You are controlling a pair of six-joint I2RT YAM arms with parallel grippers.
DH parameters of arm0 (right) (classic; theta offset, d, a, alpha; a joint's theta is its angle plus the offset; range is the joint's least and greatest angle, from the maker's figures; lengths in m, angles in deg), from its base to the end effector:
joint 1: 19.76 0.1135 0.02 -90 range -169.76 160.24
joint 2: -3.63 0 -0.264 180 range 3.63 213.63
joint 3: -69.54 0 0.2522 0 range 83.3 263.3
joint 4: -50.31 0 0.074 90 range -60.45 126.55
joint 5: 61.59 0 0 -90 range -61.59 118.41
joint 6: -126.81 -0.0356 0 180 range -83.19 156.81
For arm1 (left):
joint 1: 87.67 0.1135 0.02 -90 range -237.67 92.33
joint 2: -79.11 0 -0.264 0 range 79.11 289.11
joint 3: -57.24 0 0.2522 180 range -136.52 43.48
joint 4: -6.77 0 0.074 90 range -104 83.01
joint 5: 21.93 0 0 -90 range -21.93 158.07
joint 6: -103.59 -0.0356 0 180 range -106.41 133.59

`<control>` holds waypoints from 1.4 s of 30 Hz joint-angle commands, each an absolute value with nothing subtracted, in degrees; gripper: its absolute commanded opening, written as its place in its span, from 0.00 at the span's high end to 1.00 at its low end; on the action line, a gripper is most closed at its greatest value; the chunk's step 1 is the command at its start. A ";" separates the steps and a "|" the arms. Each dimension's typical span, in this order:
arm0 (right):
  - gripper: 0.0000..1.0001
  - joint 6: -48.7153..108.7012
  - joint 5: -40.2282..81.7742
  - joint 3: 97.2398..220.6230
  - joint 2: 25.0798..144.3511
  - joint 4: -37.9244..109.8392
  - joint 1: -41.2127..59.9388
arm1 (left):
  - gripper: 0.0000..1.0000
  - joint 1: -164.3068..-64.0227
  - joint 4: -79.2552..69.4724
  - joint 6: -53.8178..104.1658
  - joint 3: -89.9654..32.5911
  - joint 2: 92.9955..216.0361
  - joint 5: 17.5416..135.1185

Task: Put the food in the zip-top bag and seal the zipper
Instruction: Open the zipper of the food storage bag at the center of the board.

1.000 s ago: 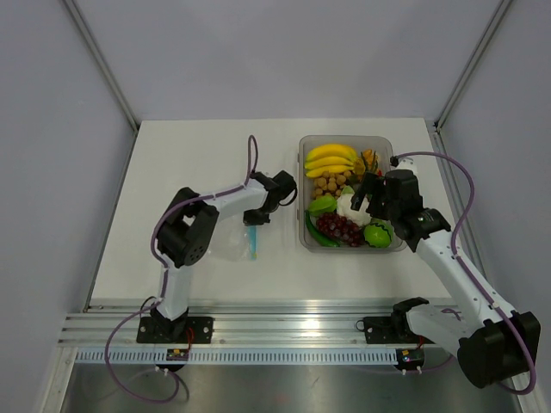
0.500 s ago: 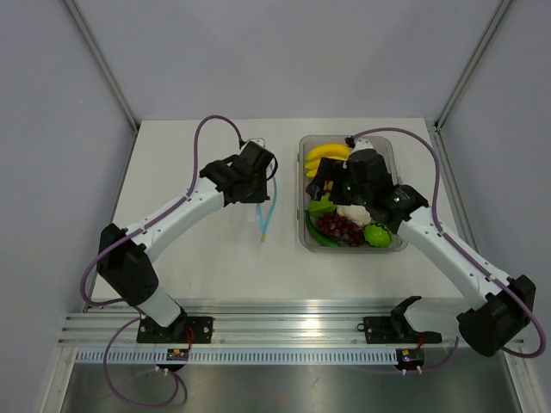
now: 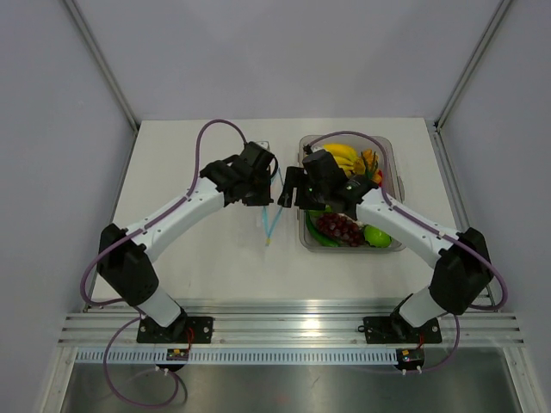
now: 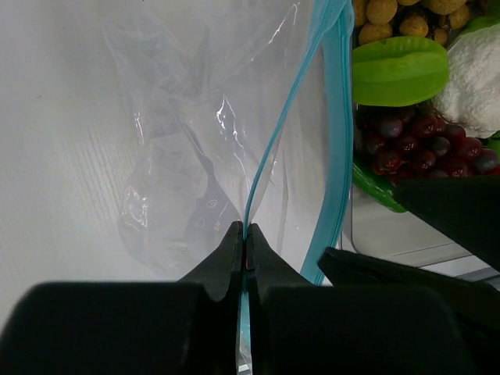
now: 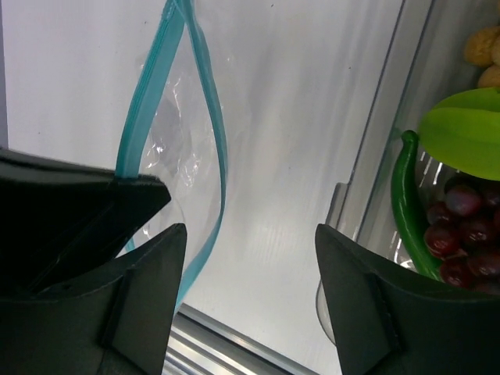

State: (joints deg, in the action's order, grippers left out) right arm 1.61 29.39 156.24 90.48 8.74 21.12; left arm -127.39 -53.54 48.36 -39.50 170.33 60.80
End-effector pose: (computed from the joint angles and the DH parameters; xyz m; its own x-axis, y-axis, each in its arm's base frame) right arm 0.2571 0.2217 0.3035 -0.7828 0.0847 -0.6165 -0.2368 0.8756 0.4210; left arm 0.2642 -0.2136 0.3124 -0.8457 -0.0328 -0.5326 0.1162 0.9628 -0.2439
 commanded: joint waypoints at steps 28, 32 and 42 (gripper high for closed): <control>1.00 4.46 43.09 168.56 101.98 0.78 21.99 | 1.00 -124.14 -56.57 44.00 -44.58 169.72 63.33; 1.00 5.08 42.74 167.24 102.33 0.78 22.07 | 0.89 -123.79 -53.59 43.48 -44.41 169.99 62.10; 1.00 2.36 38.87 166.09 100.93 1.57 22.07 | 0.72 -123.88 -47.34 43.65 -41.34 170.34 66.40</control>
